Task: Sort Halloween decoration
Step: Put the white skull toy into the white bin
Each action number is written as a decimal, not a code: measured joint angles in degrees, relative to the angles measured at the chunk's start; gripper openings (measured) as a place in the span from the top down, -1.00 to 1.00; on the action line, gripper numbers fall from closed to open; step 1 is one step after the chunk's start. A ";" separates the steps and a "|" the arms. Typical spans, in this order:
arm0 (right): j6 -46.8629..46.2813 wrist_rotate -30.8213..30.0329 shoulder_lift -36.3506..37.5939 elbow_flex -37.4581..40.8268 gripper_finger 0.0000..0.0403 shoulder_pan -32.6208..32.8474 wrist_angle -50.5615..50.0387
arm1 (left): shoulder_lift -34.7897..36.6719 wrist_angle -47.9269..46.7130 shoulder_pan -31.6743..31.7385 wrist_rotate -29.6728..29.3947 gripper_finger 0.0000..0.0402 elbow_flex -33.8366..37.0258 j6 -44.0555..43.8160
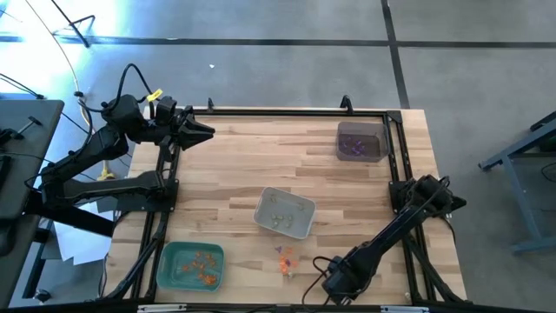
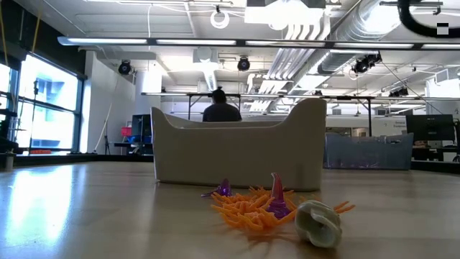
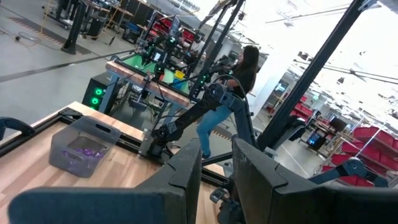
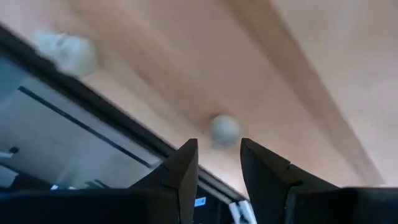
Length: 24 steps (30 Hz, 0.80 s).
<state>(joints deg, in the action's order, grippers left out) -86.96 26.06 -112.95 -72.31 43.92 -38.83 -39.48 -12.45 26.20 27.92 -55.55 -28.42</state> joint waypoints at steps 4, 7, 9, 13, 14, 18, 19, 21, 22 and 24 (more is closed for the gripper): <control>0.00 -0.15 0.00 1.94 0.42 0.00 0.92 | 0.00 0.00 0.00 0.00 0.62 0.00 0.00; -0.07 -0.17 0.21 3.43 0.42 -0.04 1.52 | 0.00 0.00 0.00 -0.02 0.62 0.00 0.00; -0.02 -0.06 0.34 4.15 0.42 -0.06 1.96 | 0.00 0.02 0.00 -0.02 0.62 0.00 -0.04; -0.02 -0.04 0.46 4.87 0.43 -0.07 3.46 | 0.00 0.00 0.00 -0.04 0.62 0.00 -0.05; -0.02 -0.08 0.46 4.87 0.43 -0.07 3.52 | 0.00 0.00 0.00 -0.02 0.62 0.00 -0.04; -0.04 -1.06 0.44 4.90 0.43 -0.01 3.51 | 0.00 0.01 0.00 -0.04 0.62 0.00 -0.04; -0.04 -1.26 0.44 4.90 0.43 0.00 3.49 | 0.01 0.02 0.00 -0.04 0.62 0.00 -0.02; -0.07 -1.51 0.39 4.94 0.43 -0.05 3.41 | 0.01 0.01 0.00 -0.04 0.62 0.00 -0.03; -0.07 -1.60 0.37 4.94 0.44 -0.11 3.39 | 0.00 0.00 0.00 -0.04 0.62 0.00 -0.02; -0.13 -1.83 0.35 4.94 0.45 -0.11 3.31 | 0.02 0.01 0.00 -0.04 0.62 0.00 -0.01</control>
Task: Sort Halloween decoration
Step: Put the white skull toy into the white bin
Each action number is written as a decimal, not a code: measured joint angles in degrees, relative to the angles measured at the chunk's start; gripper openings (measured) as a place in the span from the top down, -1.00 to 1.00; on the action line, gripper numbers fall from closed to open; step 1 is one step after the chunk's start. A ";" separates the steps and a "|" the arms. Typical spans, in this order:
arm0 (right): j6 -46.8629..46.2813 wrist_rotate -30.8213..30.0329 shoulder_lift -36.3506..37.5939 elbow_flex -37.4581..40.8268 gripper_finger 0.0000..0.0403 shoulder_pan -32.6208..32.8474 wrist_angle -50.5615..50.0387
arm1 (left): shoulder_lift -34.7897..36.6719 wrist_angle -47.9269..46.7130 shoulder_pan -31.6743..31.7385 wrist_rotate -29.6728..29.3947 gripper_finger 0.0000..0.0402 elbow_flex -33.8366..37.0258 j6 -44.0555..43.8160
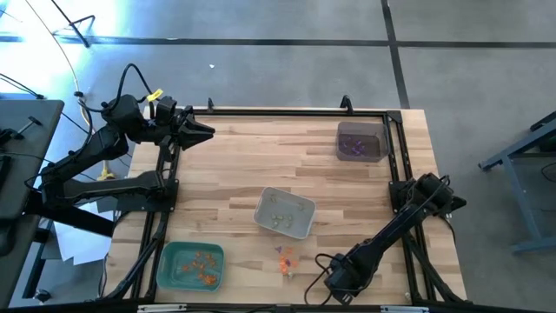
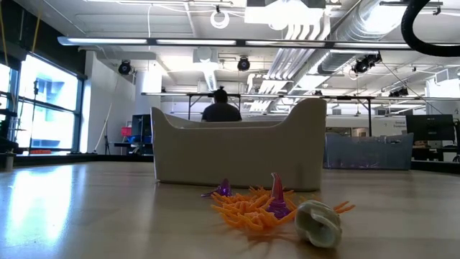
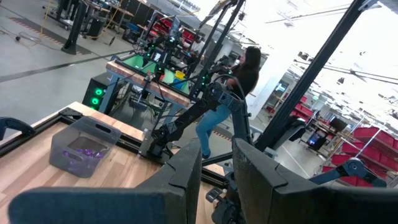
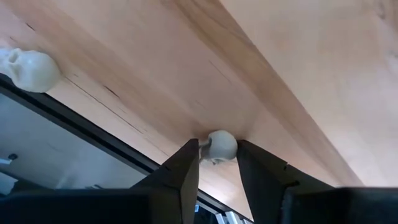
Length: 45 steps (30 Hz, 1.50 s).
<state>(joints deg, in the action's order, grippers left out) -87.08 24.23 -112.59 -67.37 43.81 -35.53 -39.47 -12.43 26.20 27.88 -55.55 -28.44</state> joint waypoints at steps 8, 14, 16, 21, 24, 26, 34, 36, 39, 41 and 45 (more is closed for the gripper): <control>-0.49 0.00 -0.11 0.07 0.71 -0.04 -0.22 | 0.00 -0.01 0.00 0.00 0.62 0.00 0.06; -0.46 0.88 -0.18 0.11 0.84 -0.07 -0.21 | -0.02 0.00 0.01 0.00 0.62 0.00 0.06; -0.46 0.94 -0.18 0.11 0.84 -0.07 -0.18 | -0.02 0.00 0.01 0.00 0.62 0.00 0.06; -0.35 1.72 -0.20 -0.13 0.83 -0.10 -0.38 | -0.01 -0.01 0.01 -0.02 0.62 0.00 0.01; -0.23 2.17 -0.34 -0.99 0.83 -0.13 -1.26 | 0.00 0.01 0.00 -0.02 0.62 0.00 -0.01; 0.21 1.94 -0.51 -1.99 0.83 -0.07 -2.23 | -0.02 0.01 0.00 -0.02 0.62 0.00 -0.01; 5.65 1.94 -0.66 -10.85 0.83 -0.04 -11.72 | 0.00 0.03 0.00 -0.02 0.62 0.00 0.03; 7.73 2.13 -0.64 -14.41 0.83 -0.04 -16.76 | -0.02 0.03 0.00 -0.02 0.62 0.00 -0.01; 11.27 2.00 -0.57 -19.81 0.83 -0.30 -27.07 | 0.00 0.03 0.00 -0.02 0.62 0.00 0.01; 14.08 0.97 -0.56 -23.55 0.83 -0.68 -33.88 | 0.00 0.03 0.00 -0.02 0.62 0.00 0.03; 21.57 -3.38 -0.44 -30.70 0.83 -2.59 -42.83 | 0.00 0.05 0.01 -0.02 0.62 0.00 0.01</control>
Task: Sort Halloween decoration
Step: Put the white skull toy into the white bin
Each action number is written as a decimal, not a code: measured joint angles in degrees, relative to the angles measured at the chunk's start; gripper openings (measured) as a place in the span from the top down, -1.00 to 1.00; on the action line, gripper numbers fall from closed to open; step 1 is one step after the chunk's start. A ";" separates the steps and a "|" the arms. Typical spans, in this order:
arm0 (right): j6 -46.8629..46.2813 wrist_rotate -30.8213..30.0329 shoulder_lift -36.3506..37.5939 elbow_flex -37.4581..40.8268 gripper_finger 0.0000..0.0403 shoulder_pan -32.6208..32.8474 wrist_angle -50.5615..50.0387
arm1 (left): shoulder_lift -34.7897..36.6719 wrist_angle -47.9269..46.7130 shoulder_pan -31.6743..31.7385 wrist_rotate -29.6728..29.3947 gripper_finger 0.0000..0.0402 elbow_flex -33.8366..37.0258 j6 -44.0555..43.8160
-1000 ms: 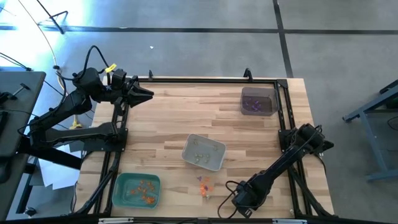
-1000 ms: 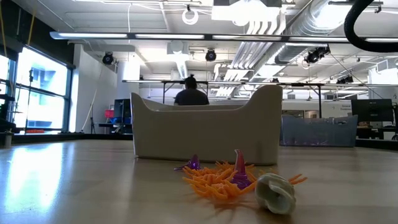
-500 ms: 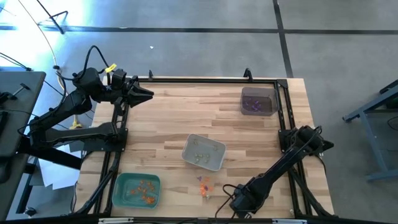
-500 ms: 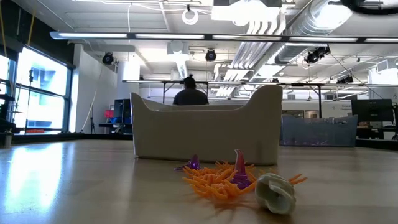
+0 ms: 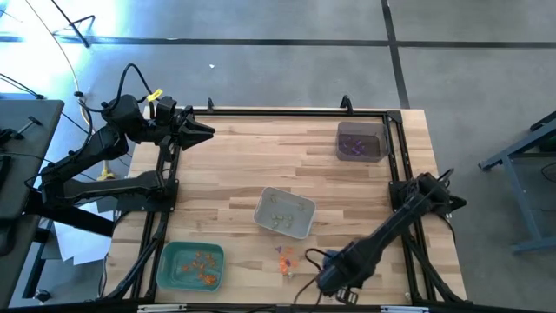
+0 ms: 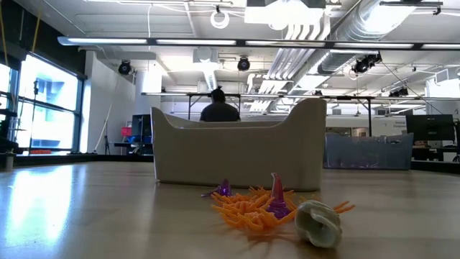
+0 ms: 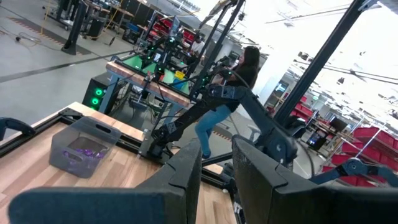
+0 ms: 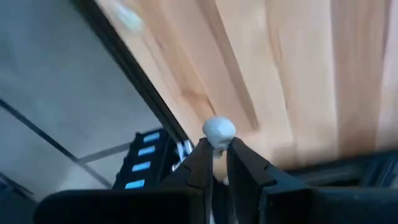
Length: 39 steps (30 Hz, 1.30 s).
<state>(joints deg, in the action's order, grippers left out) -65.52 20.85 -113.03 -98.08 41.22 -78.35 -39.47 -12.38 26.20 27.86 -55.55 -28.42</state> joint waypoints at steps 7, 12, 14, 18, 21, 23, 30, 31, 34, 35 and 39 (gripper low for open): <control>15.31 -12.11 0.04 -9.01 0.83 -6.30 -3.07 | 0.00 0.01 -0.01 0.00 0.62 0.00 -0.04; 25.00 -21.80 0.11 -12.73 0.83 -9.79 -11.65 | -0.02 0.02 0.00 0.00 0.62 0.00 -0.04; 29.22 -23.93 0.52 -13.05 0.83 -10.99 -11.70 | 0.00 0.02 -0.01 0.02 0.62 0.00 -0.04; 36.42 -27.04 2.05 -13.34 0.83 -13.96 -11.60 | -0.02 0.02 0.01 0.04 0.62 0.00 0.01; 38.27 -28.71 3.74 -13.34 0.83 -16.92 -11.48 | -0.02 0.02 0.01 0.03 0.62 0.00 0.07; 38.99 -30.04 5.38 -13.34 0.83 -19.23 -10.79 | -0.02 0.02 0.01 0.04 0.62 0.00 0.69; 46.24 -33.15 8.35 -13.34 0.83 -29.29 7.71 | -0.02 -0.04 0.01 0.07 0.62 0.00 1.66; 48.10 -31.98 8.32 -13.34 0.83 -30.46 11.01 | -0.02 -0.04 0.01 0.07 0.62 0.00 1.67; 52.12 -28.12 7.35 -11.85 0.83 -32.79 14.15 | 0.00 -0.27 0.01 0.07 0.62 0.00 2.19; 52.62 -26.26 7.10 -10.53 0.83 -33.50 14.78 | 0.00 -0.55 0.01 0.07 0.62 0.00 2.72; 52.42 -16.62 7.25 -2.83 0.83 -36.18 24.53 | 0.30 -2.43 0.01 0.07 0.62 -0.02 4.12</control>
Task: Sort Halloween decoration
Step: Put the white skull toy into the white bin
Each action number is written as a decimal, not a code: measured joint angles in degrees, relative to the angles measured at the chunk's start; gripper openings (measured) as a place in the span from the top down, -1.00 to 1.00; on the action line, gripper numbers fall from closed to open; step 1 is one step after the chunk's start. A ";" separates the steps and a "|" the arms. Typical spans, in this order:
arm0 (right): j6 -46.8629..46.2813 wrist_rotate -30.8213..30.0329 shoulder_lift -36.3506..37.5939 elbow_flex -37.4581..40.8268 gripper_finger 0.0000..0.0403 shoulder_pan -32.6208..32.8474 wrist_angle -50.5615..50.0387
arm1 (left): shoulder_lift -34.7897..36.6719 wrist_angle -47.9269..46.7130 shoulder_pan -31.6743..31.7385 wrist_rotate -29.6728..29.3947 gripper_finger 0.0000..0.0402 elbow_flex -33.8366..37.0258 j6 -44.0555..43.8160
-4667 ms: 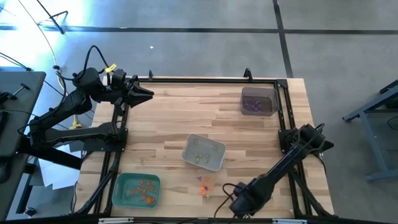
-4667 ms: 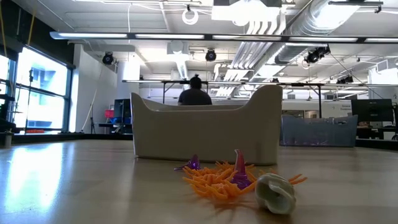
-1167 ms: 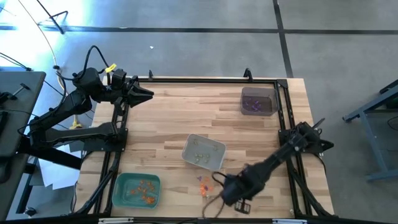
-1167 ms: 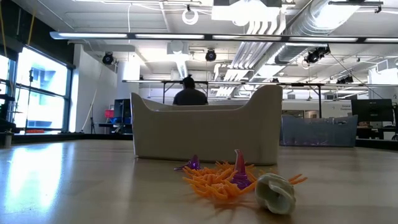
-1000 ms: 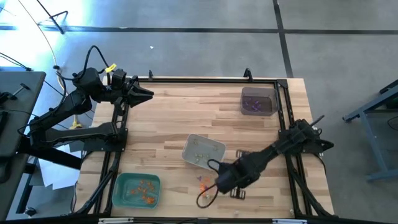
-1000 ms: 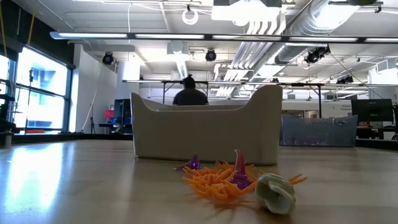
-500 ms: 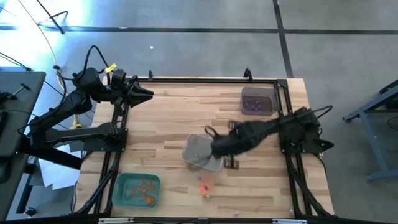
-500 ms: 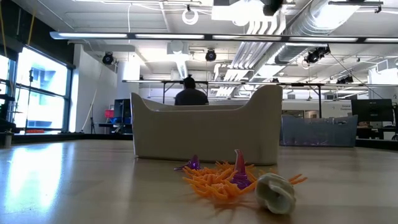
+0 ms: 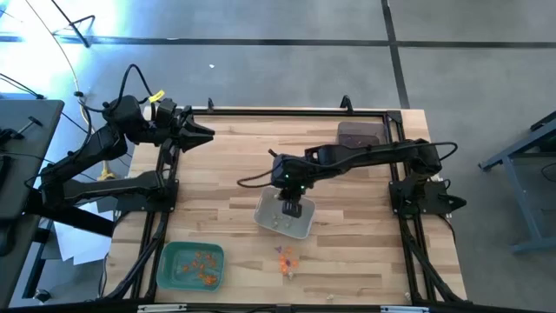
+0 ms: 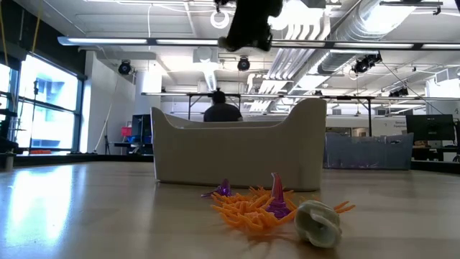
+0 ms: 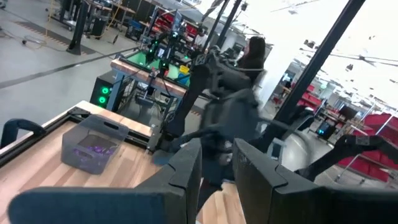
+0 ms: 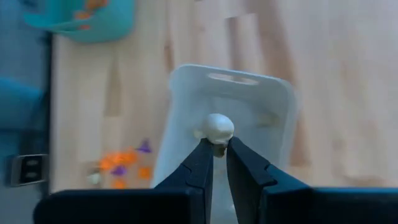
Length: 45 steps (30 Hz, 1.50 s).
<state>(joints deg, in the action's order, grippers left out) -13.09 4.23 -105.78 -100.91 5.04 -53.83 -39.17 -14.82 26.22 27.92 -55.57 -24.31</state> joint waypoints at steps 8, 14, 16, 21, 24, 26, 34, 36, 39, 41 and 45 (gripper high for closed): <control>-2.09 13.81 0.09 15.87 0.83 -4.05 19.05 | 0.23 -2.16 0.00 0.00 0.62 -0.02 0.98; -2.59 10.32 0.11 23.70 0.83 -4.18 23.31 | 0.23 -2.13 0.00 0.00 0.62 -0.02 2.01; -2.37 8.99 0.11 25.64 0.83 -4.16 24.22 | 0.23 -2.12 0.00 -0.02 0.62 -0.02 3.49; -6.59 8.66 0.11 28.23 0.83 -4.16 28.68 | 0.19 -2.09 0.00 -0.17 0.62 -0.02 6.04; -8.98 7.68 0.11 28.40 0.80 -4.16 30.89 | 0.19 -2.09 -0.01 -0.17 0.62 -0.02 6.57; -9.65 7.14 0.11 28.40 0.75 -4.16 32.18 | 0.19 -2.09 0.00 -0.17 0.62 -0.02 6.57; -9.78 5.88 0.11 28.40 0.47 -4.16 31.29 | 0.19 -2.02 0.00 -0.22 0.62 -0.02 6.57; -10.66 5.89 0.11 28.23 0.44 -4.16 29.74 | 0.19 -1.89 -0.01 -0.22 0.62 -0.02 6.57; -10.95 6.29 0.67 26.29 0.44 -4.14 25.42 | 0.19 -1.57 -0.02 -0.42 0.62 -0.02 6.57; -9.87 6.22 1.87 24.31 0.44 -4.14 23.60 | 0.19 -1.59 -0.01 -1.53 0.62 -0.02 6.57; -8.21 4.11 3.52 19.60 0.43 -3.41 18.86 | 0.19 -1.67 0.00 -5.39 0.62 -0.02 6.46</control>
<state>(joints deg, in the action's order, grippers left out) -21.30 8.34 -102.26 -81.31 1.63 -34.96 -38.98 -16.48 26.22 22.53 -55.59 -17.85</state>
